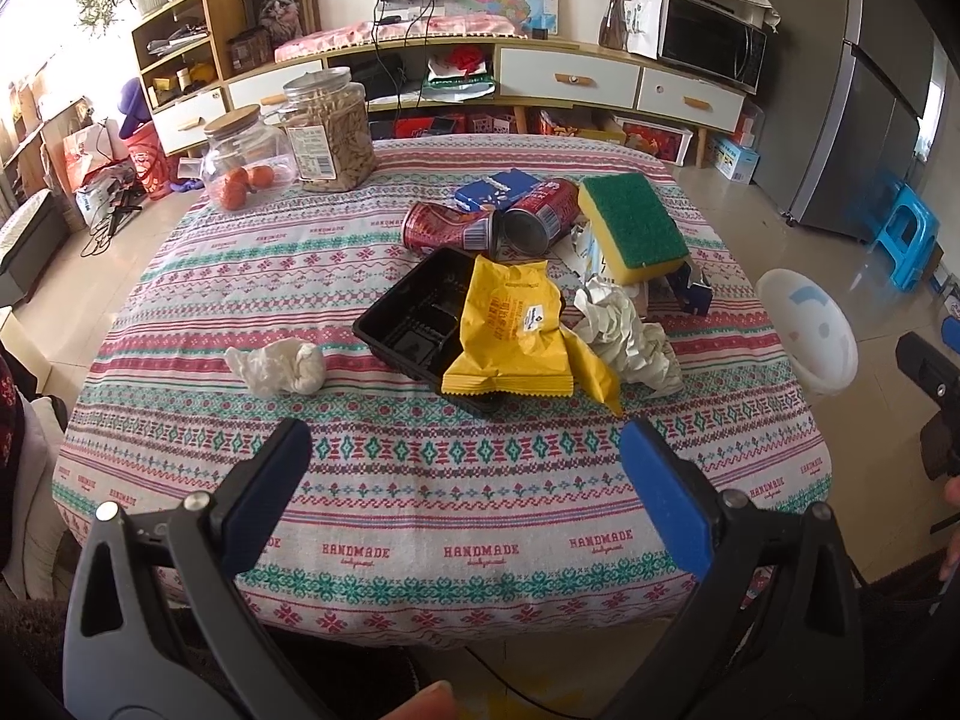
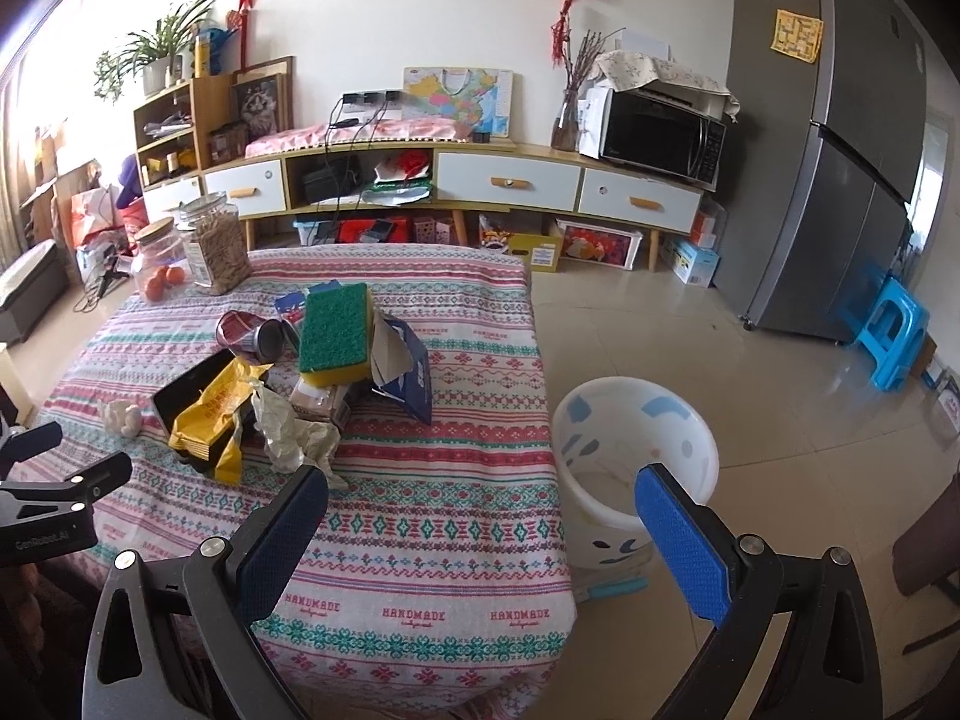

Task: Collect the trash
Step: 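Reach the right tool to the green-yellow sponge and close on it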

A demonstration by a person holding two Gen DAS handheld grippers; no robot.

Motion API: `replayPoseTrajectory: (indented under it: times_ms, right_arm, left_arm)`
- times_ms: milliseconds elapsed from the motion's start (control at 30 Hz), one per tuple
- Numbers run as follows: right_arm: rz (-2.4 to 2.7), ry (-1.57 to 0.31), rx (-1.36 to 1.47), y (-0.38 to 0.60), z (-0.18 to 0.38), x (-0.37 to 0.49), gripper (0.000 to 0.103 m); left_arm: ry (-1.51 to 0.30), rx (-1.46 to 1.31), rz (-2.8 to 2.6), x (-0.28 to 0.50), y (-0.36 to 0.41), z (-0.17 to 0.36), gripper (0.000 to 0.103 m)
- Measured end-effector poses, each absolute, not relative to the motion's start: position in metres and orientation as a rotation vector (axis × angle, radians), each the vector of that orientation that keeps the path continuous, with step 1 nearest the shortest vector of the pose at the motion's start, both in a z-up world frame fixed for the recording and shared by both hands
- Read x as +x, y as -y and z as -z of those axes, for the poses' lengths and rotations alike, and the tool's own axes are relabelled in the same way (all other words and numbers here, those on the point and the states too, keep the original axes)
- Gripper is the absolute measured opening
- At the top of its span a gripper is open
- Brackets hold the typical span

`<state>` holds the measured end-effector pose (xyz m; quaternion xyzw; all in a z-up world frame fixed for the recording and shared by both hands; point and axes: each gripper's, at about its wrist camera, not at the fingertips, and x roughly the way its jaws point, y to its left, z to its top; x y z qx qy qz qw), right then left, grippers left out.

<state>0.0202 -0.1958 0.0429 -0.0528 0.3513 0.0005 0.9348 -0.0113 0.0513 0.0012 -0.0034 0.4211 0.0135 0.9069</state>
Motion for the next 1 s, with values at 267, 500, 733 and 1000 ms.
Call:
replayPoseTrajectory:
  times_ms: [267, 500, 733, 1000]
  right_arm:
    - [-0.045, -0.802, -0.173, 0.191, -0.049, 0.048, 0.103]
    - [-0.084, -0.886, -0.155, 0.188, -0.039, 0.09, 0.103]
    - [-0.126, -0.942, -0.154, 0.175, -0.022, 0.122, 0.103]
    - [-0.19, -0.995, -0.161, 0.153, -0.006, 0.152, 0.103]
  left_arm:
    - [-0.926, 0.045, 0.023, 0.017, -0.064, -0.016, 0.102]
    - [-1.067, 0.044, 0.11, 0.054, -0.086, -0.011, 0.102]
    - [-1.146, -0.082, 0.135, 0.093, -0.116, 0.005, 0.097]
    - [-1.187, -0.175, 0.099, 0.12, -0.143, 0.022, 0.09]
